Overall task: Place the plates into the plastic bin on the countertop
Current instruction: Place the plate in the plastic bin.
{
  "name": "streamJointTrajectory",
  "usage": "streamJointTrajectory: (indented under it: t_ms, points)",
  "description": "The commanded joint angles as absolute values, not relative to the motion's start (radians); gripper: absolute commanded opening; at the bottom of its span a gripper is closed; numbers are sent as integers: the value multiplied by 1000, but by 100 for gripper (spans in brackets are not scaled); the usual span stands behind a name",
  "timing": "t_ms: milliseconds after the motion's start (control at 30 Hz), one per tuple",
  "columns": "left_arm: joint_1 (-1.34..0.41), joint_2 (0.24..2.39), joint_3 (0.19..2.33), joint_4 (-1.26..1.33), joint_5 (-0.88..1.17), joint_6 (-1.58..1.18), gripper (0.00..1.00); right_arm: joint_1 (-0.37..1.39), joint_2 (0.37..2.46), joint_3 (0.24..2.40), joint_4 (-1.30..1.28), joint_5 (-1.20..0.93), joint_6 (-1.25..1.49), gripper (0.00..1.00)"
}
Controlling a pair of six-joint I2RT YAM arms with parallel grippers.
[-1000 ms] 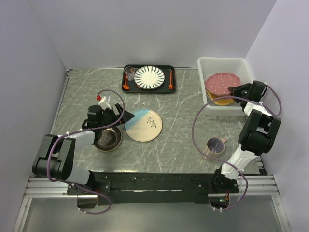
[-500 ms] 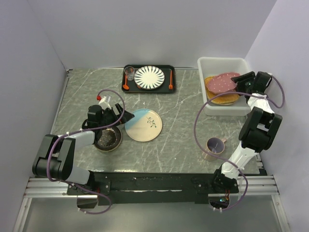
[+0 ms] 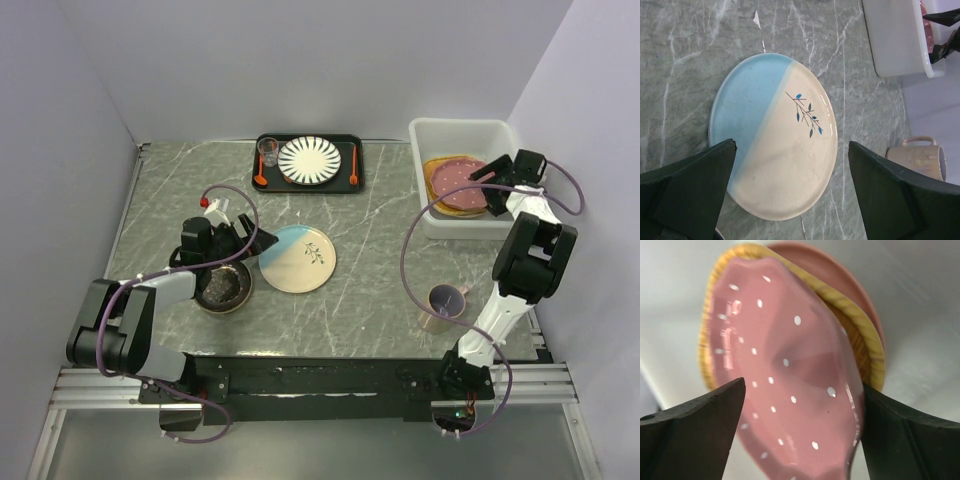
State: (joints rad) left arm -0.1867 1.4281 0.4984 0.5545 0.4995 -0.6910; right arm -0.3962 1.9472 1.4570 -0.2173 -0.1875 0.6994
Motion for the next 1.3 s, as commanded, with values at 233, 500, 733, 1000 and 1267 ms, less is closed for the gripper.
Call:
streamJointTrajectory:
  t_ms: [233,500,733,1000,1267]
  points:
    - [-190,1385,500,583,506,-666,99,-356,1800,1437,-210,-2,629,100]
    - [-190,1390,503,583,503,-664,99,-351,1641,1312,-118,94,650,100]
    - [-190,1408,509,583,505,-664,99,-342,1548,1278,-80,48,670,100]
    - [-190,1439,523,571,497,-661,99,-259,1490,1307,-67,3,657,100]
    - [-190,1459,551,503,437,-643,99,-108,1486,1307,-52,-37,638,100]
